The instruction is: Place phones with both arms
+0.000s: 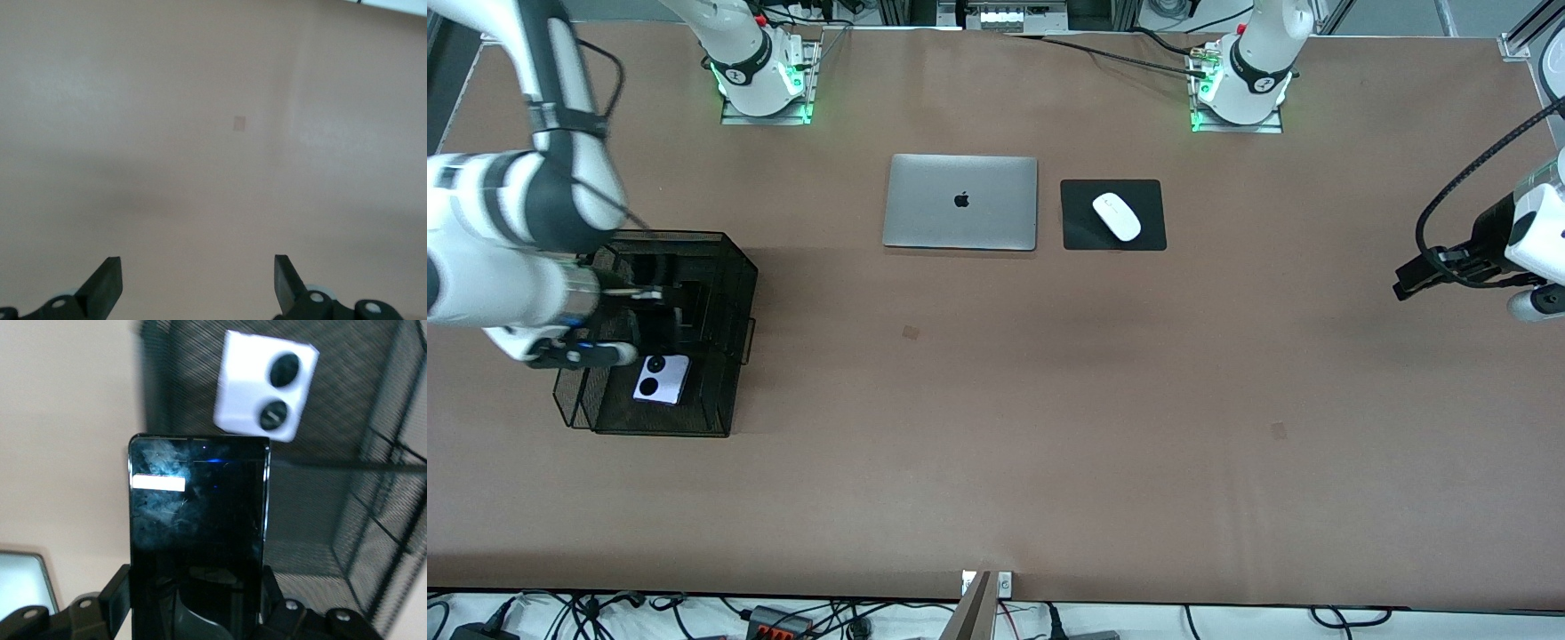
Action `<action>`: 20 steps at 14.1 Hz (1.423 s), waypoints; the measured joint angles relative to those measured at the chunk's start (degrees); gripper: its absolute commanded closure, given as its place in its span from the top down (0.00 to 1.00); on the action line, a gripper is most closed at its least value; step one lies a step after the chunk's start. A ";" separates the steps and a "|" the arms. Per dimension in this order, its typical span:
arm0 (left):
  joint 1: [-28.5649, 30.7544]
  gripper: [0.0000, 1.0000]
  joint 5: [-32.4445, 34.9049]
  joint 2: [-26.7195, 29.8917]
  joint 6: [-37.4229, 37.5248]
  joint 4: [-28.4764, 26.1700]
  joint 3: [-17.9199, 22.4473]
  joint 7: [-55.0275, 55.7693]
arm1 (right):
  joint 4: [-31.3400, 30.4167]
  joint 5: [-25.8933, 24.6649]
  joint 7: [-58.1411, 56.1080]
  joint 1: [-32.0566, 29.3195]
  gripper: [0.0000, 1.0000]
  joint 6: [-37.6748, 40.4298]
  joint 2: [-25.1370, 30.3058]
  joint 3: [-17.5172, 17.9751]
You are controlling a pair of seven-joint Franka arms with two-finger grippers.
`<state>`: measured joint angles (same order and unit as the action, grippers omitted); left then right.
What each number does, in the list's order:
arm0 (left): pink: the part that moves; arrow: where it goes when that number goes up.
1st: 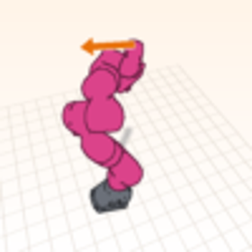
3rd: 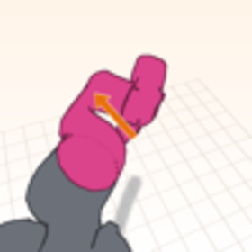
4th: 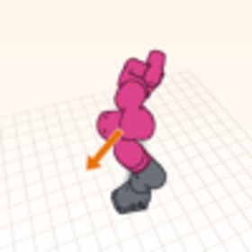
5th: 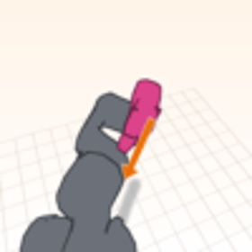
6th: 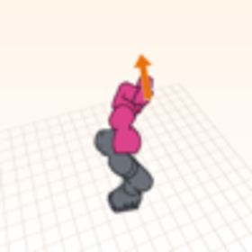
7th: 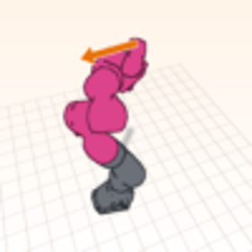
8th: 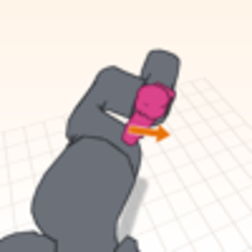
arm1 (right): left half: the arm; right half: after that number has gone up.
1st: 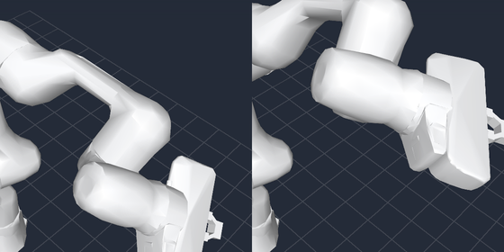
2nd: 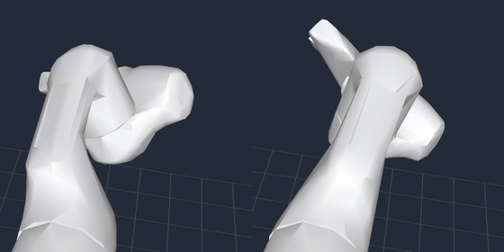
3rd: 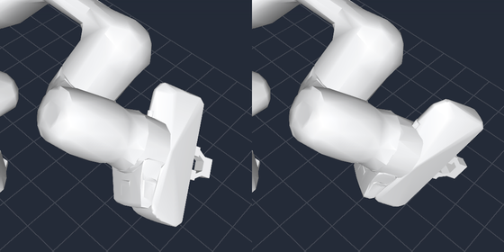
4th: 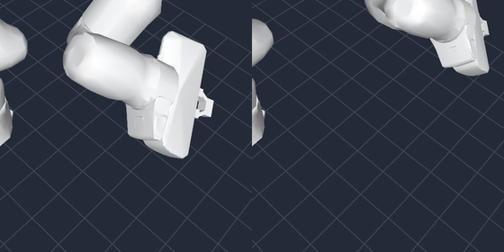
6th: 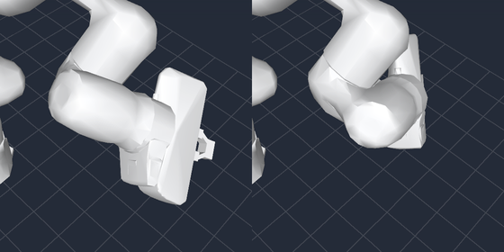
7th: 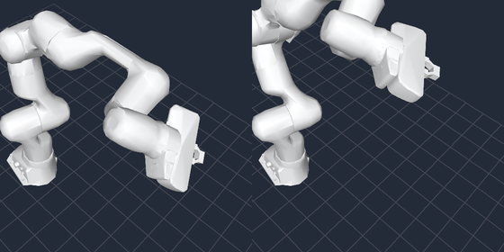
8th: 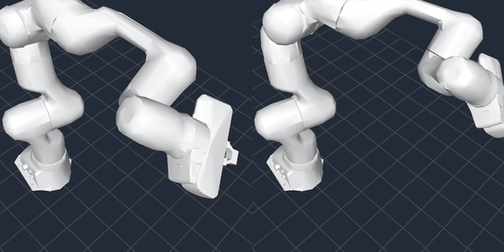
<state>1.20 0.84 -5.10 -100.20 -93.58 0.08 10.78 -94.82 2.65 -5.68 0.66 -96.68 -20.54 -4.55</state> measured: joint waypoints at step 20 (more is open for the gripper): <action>-3.27 1.00 -0.16 0.08 8.95 1.90 2.42 -5.34 | -4.98 -3.37 -4.32 -7.25 1.00 -5.92 -3.13 0.33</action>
<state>-2.07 0.68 -5.02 -91.25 -91.69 2.50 5.43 -99.80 -0.71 -10.00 -6.59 -102.59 -23.67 -4.22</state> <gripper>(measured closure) 0.000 0.070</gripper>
